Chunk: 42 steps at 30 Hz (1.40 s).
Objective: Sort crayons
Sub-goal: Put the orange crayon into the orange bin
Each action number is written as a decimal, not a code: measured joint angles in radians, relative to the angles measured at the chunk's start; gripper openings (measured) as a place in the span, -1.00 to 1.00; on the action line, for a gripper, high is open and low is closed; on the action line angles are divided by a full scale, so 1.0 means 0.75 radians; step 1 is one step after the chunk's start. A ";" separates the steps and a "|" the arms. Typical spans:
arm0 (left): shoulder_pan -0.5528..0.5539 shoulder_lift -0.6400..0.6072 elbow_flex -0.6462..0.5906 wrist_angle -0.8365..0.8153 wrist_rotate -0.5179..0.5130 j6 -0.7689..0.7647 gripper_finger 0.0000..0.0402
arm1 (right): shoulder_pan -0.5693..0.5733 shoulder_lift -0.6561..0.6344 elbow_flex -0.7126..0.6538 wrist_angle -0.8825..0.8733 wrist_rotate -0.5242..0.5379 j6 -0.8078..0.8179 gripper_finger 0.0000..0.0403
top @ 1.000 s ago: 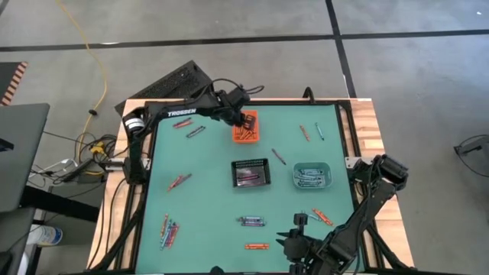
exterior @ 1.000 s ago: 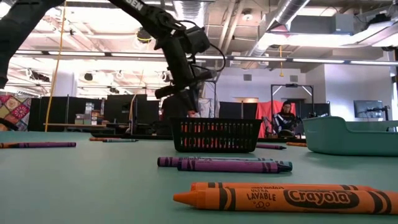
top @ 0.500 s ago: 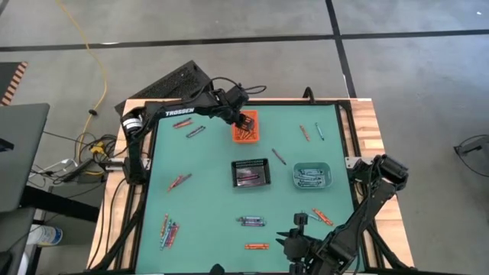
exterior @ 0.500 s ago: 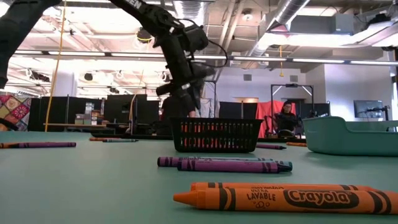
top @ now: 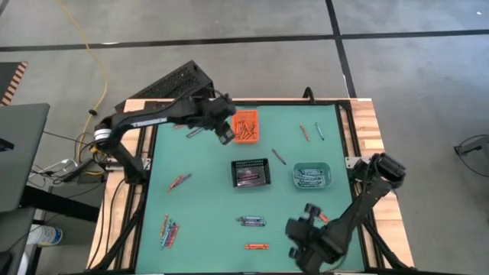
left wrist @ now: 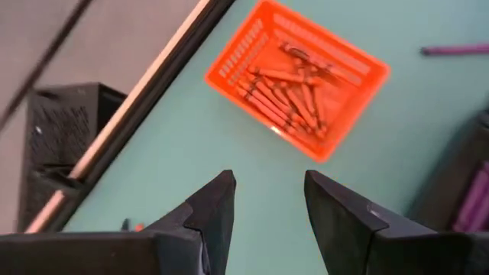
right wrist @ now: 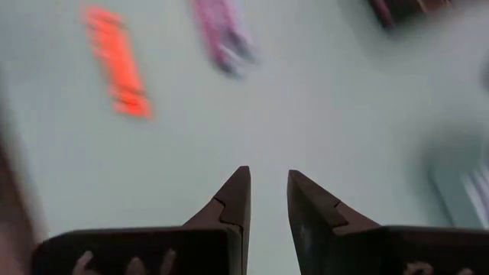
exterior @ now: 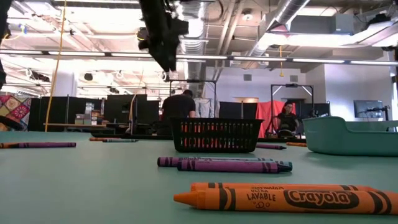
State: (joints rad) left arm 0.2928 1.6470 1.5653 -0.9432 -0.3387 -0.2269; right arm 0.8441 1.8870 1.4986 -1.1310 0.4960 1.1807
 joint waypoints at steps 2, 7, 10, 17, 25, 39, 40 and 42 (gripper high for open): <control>-0.065 -0.068 -0.036 -0.017 -0.030 0.002 -0.26 | -0.023 -0.001 0.000 -0.137 -0.098 0.131 -0.59; -0.242 -0.328 -0.359 0.080 -0.035 -0.051 -0.26 | -0.047 -0.010 0.000 -0.350 -0.346 0.277 -0.59; -0.377 -0.535 -0.628 0.231 -0.037 -0.142 -0.26 | -0.034 -0.028 -0.001 -0.365 -0.458 0.283 -0.59; -0.740 -0.912 -1.174 0.963 0.053 -0.227 -0.26 | 0.044 -0.218 -0.001 -0.525 -0.534 0.492 -0.59; -1.030 -0.973 -1.480 1.568 0.046 -0.108 -0.26 | 0.126 -0.473 -0.063 -0.567 -0.317 0.684 -0.59; -1.112 -0.963 -1.505 1.585 -0.121 -0.124 -0.26 | 0.136 -0.706 -0.726 0.114 -0.517 0.760 -0.59; -1.112 -0.963 -1.505 1.586 -0.123 -0.125 -0.26 | 0.144 -0.719 -0.778 0.191 -0.533 0.780 -0.59; -1.112 -0.963 -1.505 1.584 -0.123 -0.127 -0.26 | 0.159 -0.735 -0.864 0.319 -0.555 0.812 -0.59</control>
State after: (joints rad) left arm -0.5415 0.9245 0.4366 0.2451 -0.4310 -0.3224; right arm 0.9637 1.3354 0.8503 -0.8914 0.0796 1.7895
